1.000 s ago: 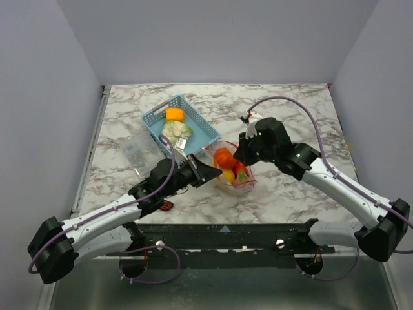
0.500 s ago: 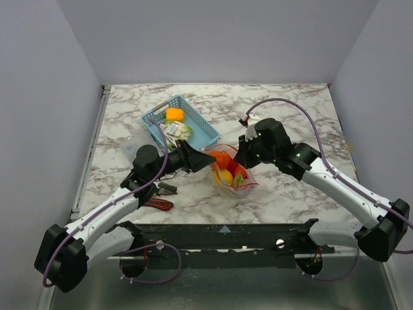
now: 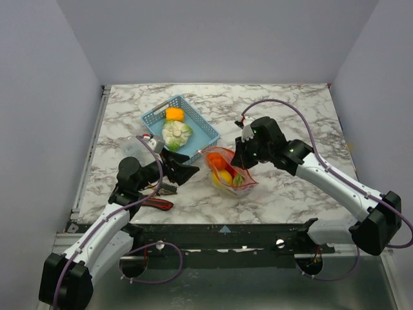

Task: Place the food in the zip-top bag and seal the zipper
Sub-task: Zip the zipper food storage bag at the center of the board.

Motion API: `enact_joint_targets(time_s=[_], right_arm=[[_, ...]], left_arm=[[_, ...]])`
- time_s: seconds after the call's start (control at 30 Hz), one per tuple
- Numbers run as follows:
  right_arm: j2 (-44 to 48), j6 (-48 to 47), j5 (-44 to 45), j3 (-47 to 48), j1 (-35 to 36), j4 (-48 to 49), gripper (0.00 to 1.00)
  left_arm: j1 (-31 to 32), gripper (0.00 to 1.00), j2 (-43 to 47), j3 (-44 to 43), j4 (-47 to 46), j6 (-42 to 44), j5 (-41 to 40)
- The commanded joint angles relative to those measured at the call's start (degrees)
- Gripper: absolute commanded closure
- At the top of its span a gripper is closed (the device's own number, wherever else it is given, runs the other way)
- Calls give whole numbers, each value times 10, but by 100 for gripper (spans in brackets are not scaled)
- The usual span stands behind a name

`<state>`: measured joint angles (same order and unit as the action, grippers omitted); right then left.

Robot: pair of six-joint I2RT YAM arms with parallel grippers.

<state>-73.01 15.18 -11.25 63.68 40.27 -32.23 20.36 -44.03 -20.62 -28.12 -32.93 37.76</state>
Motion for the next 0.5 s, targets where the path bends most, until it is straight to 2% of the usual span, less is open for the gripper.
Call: enact_joint_targets(time_s=[0.0, 0.07, 0.13, 0.3, 0.33, 0.4, 0.47], right_arm=[[-22, 3, -8, 23, -1, -17, 100], [-23, 3, -4, 24, -1, -18, 100], [-23, 4, 1, 27, -1, -19, 100], [-18, 5, -4, 30, -1, -18, 100], [-19, 5, -4, 32, -1, -19, 100], [-20, 4, -6, 35, -1, -19, 100], [-20, 3, -6, 39, -1, -19, 100]], left_arm=[[0, 21, -4, -29, 83, 155, -21], [0, 20, -25, -67, 131, 180, -41], [4, 22, -42, -116, 216, 244, -38], [4, 21, -84, -176, 394, 497, 10], [4, 23, -95, -175, 396, 532, 14], [-1, 31, -128, -175, 362, 536, 28], [-2, 34, -167, -196, 346, 531, 74]])
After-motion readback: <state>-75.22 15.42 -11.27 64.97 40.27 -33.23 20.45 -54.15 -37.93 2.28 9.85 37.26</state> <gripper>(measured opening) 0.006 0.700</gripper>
